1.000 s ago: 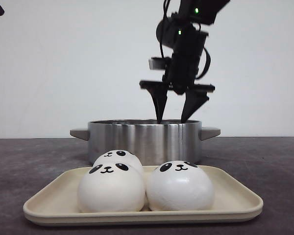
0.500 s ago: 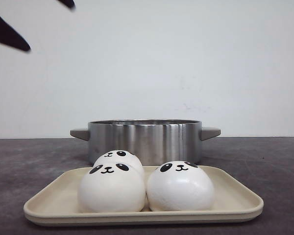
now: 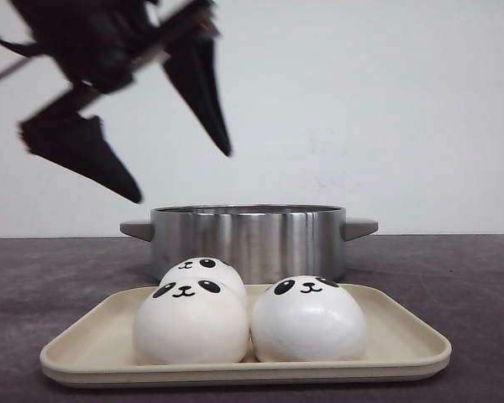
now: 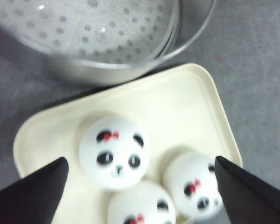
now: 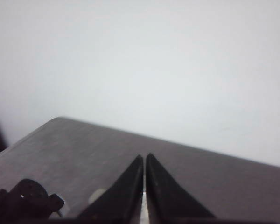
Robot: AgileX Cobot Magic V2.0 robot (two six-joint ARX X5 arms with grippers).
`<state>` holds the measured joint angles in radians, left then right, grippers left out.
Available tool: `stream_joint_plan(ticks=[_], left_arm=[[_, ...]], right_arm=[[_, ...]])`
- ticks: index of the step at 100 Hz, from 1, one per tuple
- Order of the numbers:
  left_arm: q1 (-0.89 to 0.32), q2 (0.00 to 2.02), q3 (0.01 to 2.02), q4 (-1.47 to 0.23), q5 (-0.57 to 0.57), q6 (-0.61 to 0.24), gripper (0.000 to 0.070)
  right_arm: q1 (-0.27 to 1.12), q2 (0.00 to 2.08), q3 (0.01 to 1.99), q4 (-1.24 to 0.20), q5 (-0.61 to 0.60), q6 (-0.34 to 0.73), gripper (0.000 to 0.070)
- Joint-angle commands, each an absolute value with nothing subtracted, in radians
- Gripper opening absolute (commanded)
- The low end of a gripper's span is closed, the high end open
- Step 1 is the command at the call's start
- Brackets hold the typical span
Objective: Steam buns
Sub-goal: 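Lower the left gripper onto the other farther panda bun and grasp it, then lift the bun with the left gripper into the steamer and release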
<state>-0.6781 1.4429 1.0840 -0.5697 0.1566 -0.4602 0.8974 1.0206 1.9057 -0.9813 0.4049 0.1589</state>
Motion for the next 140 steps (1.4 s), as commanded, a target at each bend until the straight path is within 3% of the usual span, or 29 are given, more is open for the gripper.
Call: stream_joint_plan(ticks=[1,24,54,91,95,98,101,107,108,140], left_arm=[[-0.698,1.507,1.141,-0.562,0.146,-0.469,0.0598],[-0.728,1.676,1.253,-0.666,0.094,-0.450,0.0600],[-0.743,1.797,1.253,-0.702,0.047,-0.324,0.0599],[-0.743,1.878,1.253,-0.685,0.022,-0.322,0.0583],[-0.743,1.879,1.253,-0.690,0.021,-0.322,0.0536],[-0.743,1.879,1.253,-0.690,0.021,-0.322,0.0456],[-0.744,1.879,1.253,-0.687,0.022,-0.322,0.0341],[-0.747,1.876,1.253,-0.686,0.022,-0.322,0.0026],[-0.747,1.875,1.254,-0.686,0.022,-0.322,0.0000],[-0.794,1.678,1.269,-0.646,0.032,-0.303,0.0007]], right_arm=[[0.909,1.031,1.926,-0.984,0.422,0.126,0.0001],[0.908,1.018,1.925,-1.042,0.424,0.119,0.0001],[0.908,1.018,1.924,-1.072,0.423,0.119,0.0001],[0.908,1.018,1.924,-1.094,0.423,0.125,0.0001],[0.908,1.018,1.924,-1.097,0.423,0.125,0.0001],[0.908,1.018,1.924,-1.101,0.423,0.127,0.0001],[0.908,1.018,1.924,-1.102,0.423,0.129,0.0001],[0.908,1.018,1.924,-1.105,0.423,0.132,0.0001],[0.908,1.018,1.924,-1.105,0.423,0.132,0.0001],[0.908,1.018,1.918,-1.103,0.421,0.149,0.0001]])
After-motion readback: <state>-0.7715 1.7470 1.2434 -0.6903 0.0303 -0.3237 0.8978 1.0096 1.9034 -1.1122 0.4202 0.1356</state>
